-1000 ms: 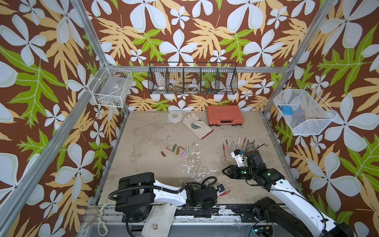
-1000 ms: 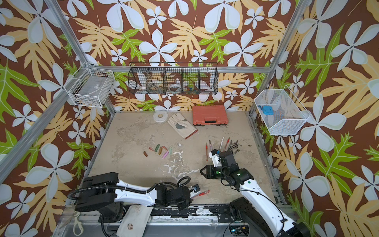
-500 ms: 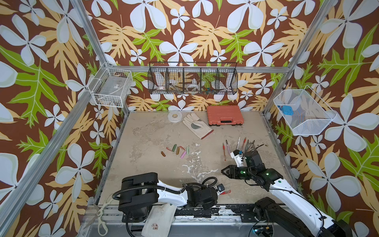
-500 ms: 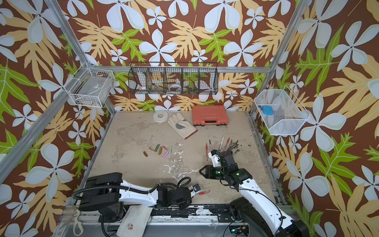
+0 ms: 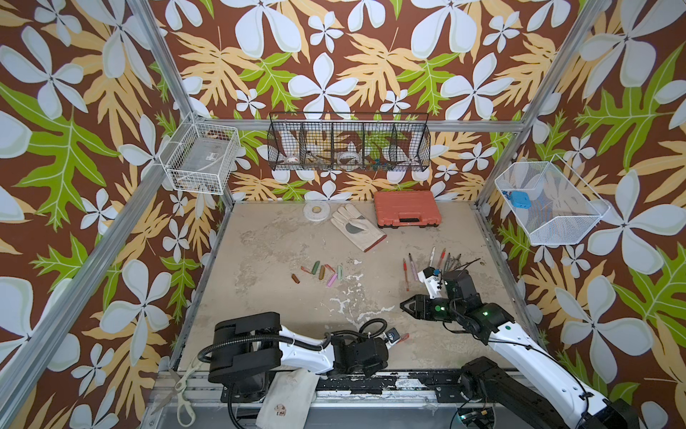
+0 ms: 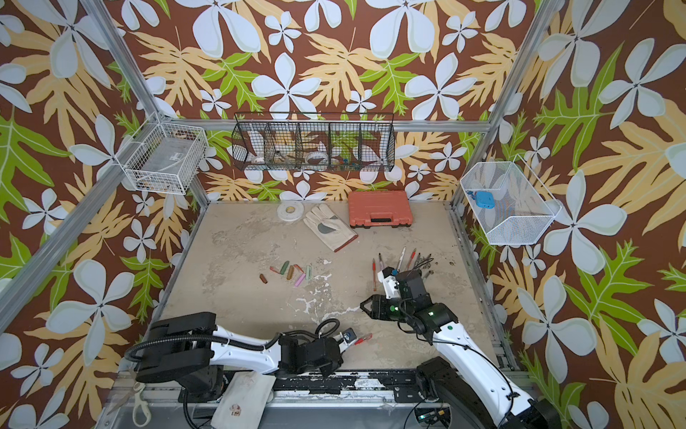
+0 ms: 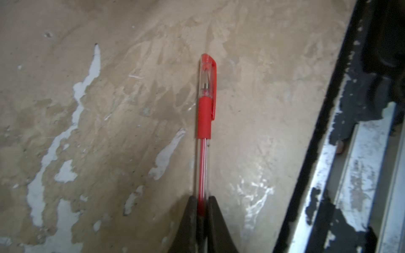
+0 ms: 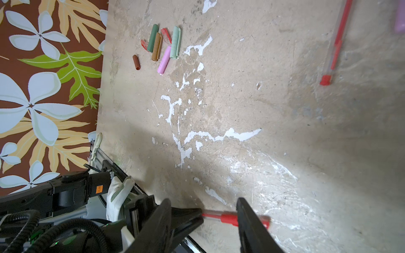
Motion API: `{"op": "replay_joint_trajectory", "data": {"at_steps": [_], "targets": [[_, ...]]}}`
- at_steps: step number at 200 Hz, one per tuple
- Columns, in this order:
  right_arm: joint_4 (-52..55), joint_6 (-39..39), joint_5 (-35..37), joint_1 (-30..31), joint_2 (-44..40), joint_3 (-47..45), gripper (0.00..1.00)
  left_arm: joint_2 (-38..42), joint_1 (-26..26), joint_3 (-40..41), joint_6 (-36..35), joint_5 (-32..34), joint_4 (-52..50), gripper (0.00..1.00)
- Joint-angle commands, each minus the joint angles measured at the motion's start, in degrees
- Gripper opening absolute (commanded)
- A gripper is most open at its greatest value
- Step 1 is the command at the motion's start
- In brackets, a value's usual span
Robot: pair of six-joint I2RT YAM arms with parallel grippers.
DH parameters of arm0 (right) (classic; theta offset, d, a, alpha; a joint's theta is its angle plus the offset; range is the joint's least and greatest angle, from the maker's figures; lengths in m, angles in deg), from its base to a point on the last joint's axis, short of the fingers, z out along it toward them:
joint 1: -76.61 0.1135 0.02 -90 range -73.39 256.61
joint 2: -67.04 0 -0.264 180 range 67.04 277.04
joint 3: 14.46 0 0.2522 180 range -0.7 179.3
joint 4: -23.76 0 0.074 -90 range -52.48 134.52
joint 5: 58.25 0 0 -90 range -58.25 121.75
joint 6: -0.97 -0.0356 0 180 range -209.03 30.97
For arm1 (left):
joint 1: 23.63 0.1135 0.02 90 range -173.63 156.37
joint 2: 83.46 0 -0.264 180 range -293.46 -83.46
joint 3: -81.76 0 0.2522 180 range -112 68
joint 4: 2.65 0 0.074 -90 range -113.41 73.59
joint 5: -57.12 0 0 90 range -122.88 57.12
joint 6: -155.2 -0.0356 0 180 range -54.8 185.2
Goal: Remove pen caps from pens
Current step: Pick up the pen from the bottom-center of the table, then open the pen cap on the pen.
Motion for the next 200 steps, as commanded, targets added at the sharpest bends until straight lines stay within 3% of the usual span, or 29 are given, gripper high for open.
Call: {"op": "replay_joint_trajectory", "data": {"at_steps": [1,48,102,134,184,200], "targets": [[-3.0,0.0,1.3,0.0,0.8,1.8,0.5,3.9,2.7,2.2,2.9,1.0,-0.5,0.05],[-8.2,1.8,5.6,0.0,4.1,8.3,0.53,16.4,12.9,4.4,5.1,-4.2,4.1,0.05],[-15.9,1.9,4.2,0.0,7.7,14.3,0.53,25.5,33.3,3.8,12.0,-12.0,12.0,0.06],[-33.6,1.7,-8.6,0.6,10.5,9.5,0.53,25.4,38.0,4.9,15.4,-14.4,22.2,0.05],[-45.7,6.9,-10.5,5.8,16.8,8.2,0.53,20.8,39.9,13.4,18.5,-21.8,49.8,0.06],[-50.8,8.0,-10.8,7.8,17.7,6.5,0.52,18.2,40.0,14.6,17.5,-24.1,54.0,0.06]]}}
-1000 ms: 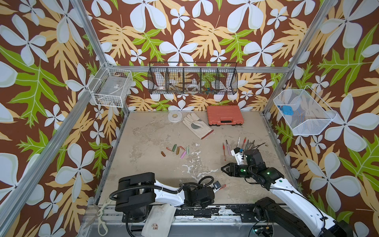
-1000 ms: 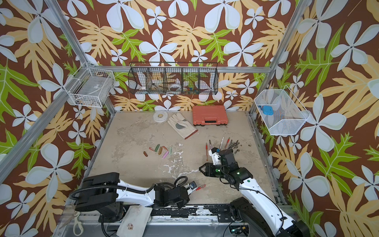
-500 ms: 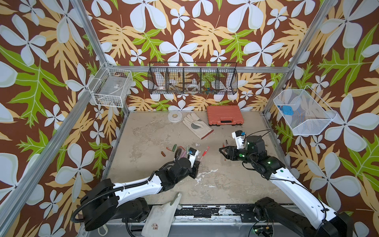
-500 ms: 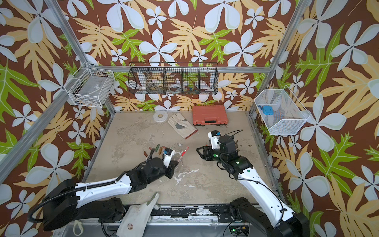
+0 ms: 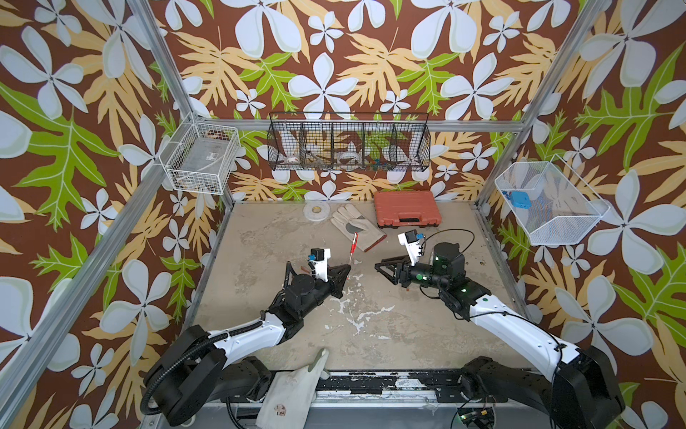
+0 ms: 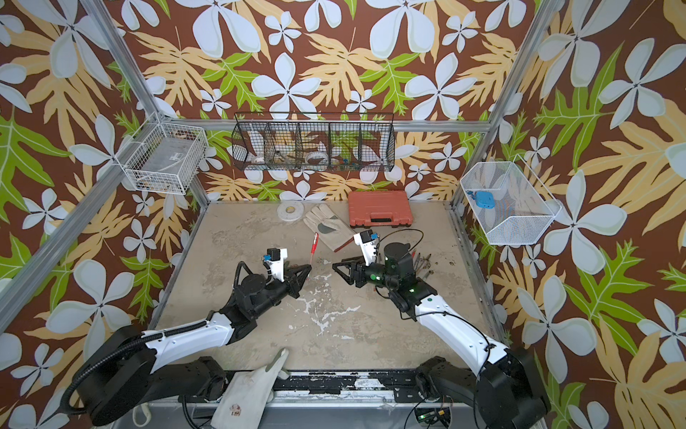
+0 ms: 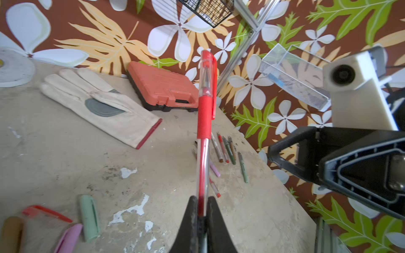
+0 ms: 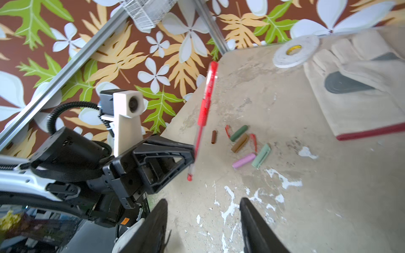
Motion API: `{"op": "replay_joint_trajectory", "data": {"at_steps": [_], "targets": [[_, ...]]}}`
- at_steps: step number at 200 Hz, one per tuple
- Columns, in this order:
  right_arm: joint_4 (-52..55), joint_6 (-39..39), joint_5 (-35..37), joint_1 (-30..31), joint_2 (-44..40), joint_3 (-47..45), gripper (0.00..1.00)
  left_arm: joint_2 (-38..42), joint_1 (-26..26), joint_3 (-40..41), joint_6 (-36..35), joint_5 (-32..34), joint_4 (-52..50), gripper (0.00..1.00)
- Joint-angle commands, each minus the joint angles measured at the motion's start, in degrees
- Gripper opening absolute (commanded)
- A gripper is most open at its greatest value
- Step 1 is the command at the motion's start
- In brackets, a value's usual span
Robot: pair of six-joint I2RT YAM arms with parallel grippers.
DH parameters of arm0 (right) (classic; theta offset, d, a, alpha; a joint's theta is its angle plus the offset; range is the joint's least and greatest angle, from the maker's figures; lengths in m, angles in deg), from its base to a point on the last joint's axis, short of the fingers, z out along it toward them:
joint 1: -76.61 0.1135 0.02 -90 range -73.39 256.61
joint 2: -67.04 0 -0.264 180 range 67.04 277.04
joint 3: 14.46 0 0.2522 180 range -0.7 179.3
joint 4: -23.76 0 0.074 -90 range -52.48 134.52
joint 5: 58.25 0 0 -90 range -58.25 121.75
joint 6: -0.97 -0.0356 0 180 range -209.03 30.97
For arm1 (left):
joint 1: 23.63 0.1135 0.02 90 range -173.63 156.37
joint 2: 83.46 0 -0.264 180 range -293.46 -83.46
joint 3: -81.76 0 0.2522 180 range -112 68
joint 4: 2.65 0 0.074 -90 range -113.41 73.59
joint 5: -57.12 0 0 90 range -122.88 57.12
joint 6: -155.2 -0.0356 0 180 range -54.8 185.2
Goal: Remove pen caps from pens
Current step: Open the pen cap on the pen.
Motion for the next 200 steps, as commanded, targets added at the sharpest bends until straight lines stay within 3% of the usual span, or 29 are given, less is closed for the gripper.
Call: {"op": "replay_joint_trajectory", "data": {"at_steps": [1,56,118,200], "targets": [[-11.2,3.3,-2.2,2.1,1.2,-1.7,0.52,-2.6,0.2,1.4,0.3,-5.0,15.0,0.06],[-24.9,0.2,1.2,2.3,0.9,-10.2,0.52,-5.9,0.2,3.3,-0.9,-5.2,19.2,0.05],[-24.6,0.4,4.3,2.2,-0.5,-13.2,0.52,-4.9,-2.7,4.8,-4.4,-3.7,18.5,0.05],[-28.9,-1.4,1.5,2.3,0.2,-13.9,0.46,-5.1,-6.1,3.1,-6.3,-3.6,16.0,0.05]]}}
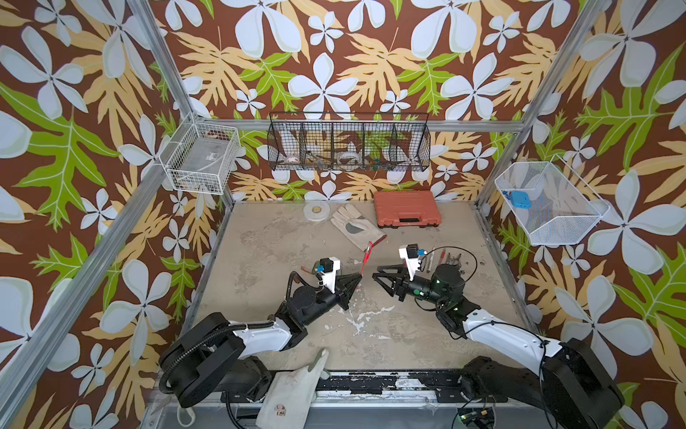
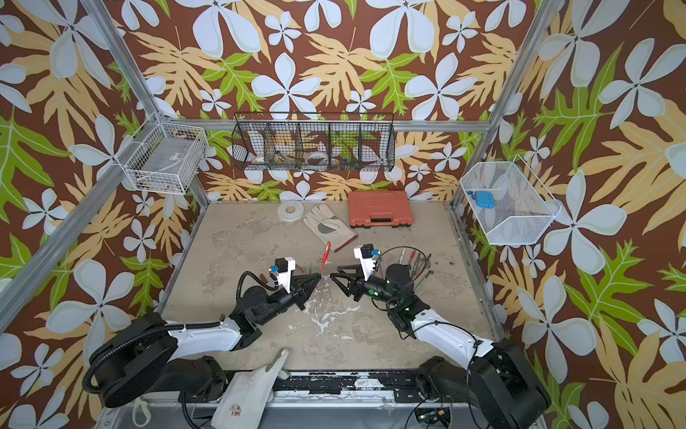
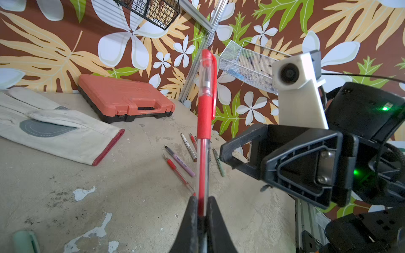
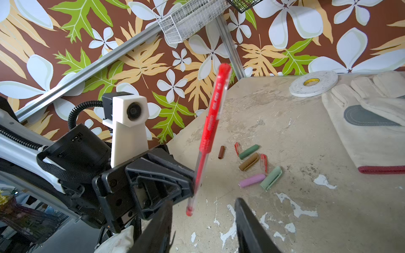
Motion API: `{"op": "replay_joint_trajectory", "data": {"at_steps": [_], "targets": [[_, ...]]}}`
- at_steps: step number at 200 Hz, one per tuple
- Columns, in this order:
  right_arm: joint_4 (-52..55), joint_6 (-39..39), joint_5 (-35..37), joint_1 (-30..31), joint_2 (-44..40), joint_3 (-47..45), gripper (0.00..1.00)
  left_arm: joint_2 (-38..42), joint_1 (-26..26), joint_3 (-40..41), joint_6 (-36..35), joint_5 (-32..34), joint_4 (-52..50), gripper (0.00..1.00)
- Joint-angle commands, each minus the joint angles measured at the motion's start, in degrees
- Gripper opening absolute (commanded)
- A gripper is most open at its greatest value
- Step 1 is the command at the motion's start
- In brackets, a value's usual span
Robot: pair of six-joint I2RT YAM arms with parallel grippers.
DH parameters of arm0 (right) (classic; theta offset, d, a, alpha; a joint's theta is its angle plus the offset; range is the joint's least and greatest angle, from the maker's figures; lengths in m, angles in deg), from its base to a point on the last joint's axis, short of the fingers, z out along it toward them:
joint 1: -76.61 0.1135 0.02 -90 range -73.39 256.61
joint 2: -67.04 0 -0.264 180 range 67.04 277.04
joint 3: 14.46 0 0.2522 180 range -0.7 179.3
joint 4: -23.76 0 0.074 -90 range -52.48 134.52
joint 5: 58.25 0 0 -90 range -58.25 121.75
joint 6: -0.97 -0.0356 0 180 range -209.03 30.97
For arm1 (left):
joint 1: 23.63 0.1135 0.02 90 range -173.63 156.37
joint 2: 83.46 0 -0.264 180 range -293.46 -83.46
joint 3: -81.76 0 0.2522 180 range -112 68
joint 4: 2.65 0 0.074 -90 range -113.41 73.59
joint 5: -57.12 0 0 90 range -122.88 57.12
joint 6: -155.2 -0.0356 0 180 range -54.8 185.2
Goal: Remove pen caps from pens
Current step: Open the pen cap on the pen.
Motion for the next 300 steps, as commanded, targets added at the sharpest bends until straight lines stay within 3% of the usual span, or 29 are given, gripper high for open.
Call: {"op": "replay_joint_trajectory", "data": {"at_steps": [1,126,149,170,185,200,223,259,300], "targets": [[-2.8,-0.2,-1.0,0.0,0.3,0.1,0.46,0.1,-0.6,-0.6,-1.2,-0.6,1.0,0.05],[-4.9,-2.1,-3.8,0.1,2.5,0.7,0.33,-0.8,-5.5,-1.6,-4.0,-0.9,0.3,0.04],[-5.3,-2.6,-4.4,0.1,2.8,0.8,0.26,-2.1,-6.1,-2.1,-4.2,-1.4,0.9,0.04],[-5.4,-2.8,-4.8,0.1,2.6,0.7,0.13,-2.6,-6.3,-2.3,-4.2,-1.6,0.9,0.05],[-5.3,-2.7,-4.7,0.1,2.1,0.5,0.07,-2.5,-6.3,-2.4,-4.3,-1.6,0.5,0.12],[-4.8,-2.0,-4.7,0.1,1.3,0.4,0.0,-2.0,-6.4,-2.6,-4.5,-1.3,-0.4,0.28],[-2.0,1.2,-3.2,0.1,0.6,0.3,0.0,0.0,-6.3,-2.5,-5.5,1.1,-2.3,0.43],[0.4,4.8,-2.2,0.1,1.4,0.9,0.0,6.7,-5.1,-2.6,-6.4,3.4,-8.6,0.56],[1.1,7.7,-5.3,2.1,5.9,2.6,0.0,10.0,0.0,-2.0,-1.6,-1.6,-10.1,0.64]]}}
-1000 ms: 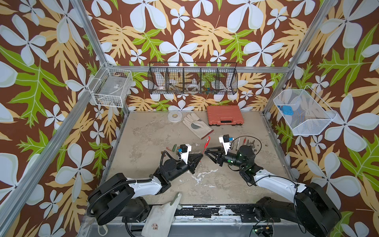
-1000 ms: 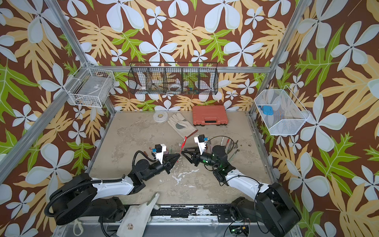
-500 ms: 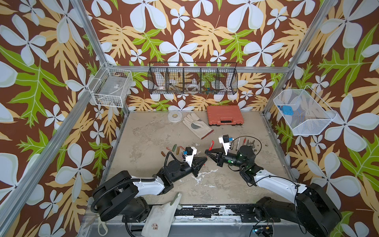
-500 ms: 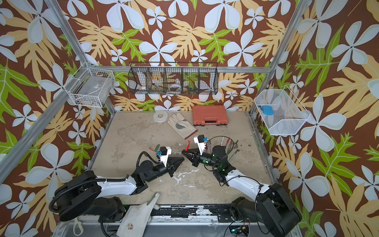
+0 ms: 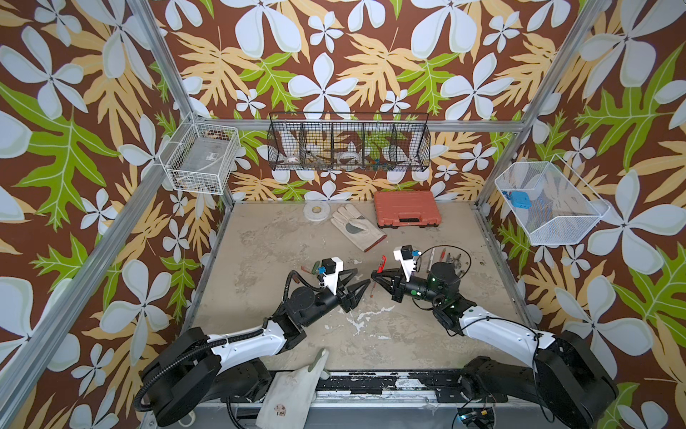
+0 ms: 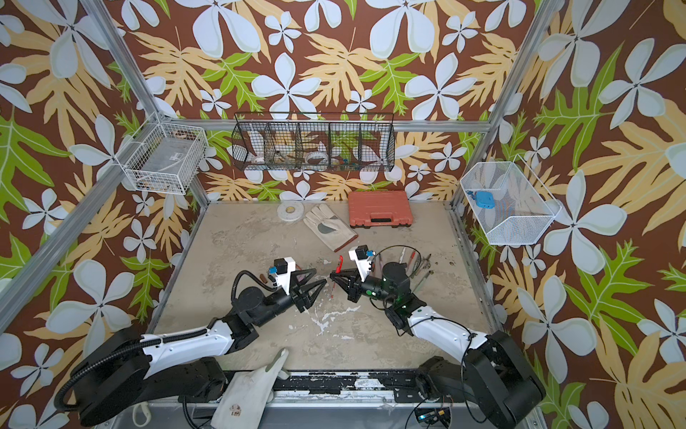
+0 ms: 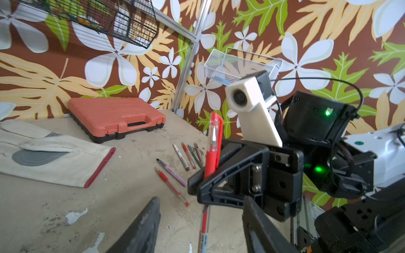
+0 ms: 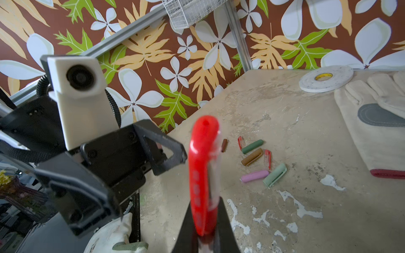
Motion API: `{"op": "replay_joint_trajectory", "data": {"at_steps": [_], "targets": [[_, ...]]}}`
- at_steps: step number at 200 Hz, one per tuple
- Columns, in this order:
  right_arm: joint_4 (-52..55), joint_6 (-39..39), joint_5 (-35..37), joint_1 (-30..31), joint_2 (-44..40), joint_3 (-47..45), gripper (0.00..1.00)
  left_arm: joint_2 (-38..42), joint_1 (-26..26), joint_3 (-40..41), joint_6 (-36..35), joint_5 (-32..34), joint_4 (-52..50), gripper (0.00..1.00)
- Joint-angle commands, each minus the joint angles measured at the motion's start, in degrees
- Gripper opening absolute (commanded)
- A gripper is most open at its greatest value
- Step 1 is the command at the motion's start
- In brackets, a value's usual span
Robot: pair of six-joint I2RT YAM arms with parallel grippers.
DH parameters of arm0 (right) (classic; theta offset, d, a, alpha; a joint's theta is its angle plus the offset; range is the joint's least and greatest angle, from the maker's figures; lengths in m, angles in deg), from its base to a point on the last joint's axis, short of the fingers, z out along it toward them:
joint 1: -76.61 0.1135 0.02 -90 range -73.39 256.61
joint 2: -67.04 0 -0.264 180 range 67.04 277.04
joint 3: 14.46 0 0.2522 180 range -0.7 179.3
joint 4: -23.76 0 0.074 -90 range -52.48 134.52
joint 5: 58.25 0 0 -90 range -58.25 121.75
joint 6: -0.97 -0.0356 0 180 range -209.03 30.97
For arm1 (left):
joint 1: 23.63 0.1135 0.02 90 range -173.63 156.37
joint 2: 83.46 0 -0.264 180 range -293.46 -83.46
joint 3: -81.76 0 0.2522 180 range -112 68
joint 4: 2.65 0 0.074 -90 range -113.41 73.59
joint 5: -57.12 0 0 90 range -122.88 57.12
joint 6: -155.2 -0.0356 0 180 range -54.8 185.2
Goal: Remove pen caps from pens
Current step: Open the pen cap on the pen.
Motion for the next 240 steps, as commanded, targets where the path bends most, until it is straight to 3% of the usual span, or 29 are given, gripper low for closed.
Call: {"op": "replay_joint_trajectory", "data": {"at_steps": [1,70,107,194,240], "targets": [[0.5,3.3,-2.5,1.3,2.1,1.3,0.0,1.0,1.8,0.0,2.8,-2.8,-1.8,0.64],[9.9,12.6,-1.3,10.1,10.1,8.4,0.0,0.4,8.3,0.9,9.5,-10.0,0.1,0.67],[9.8,12.4,-2.0,10.2,11.6,9.0,0.0,-0.1,11.3,2.3,13.1,-14.1,4.4,0.67],[11.4,13.2,-2.7,10.2,11.5,9.7,0.0,-1.8,11.2,1.4,12.8,-17.3,5.0,0.65],[11.9,13.3,-3.3,10.2,11.5,9.8,0.0,-2.2,11.2,1.9,13.2,-19.0,7.1,0.59]]}}
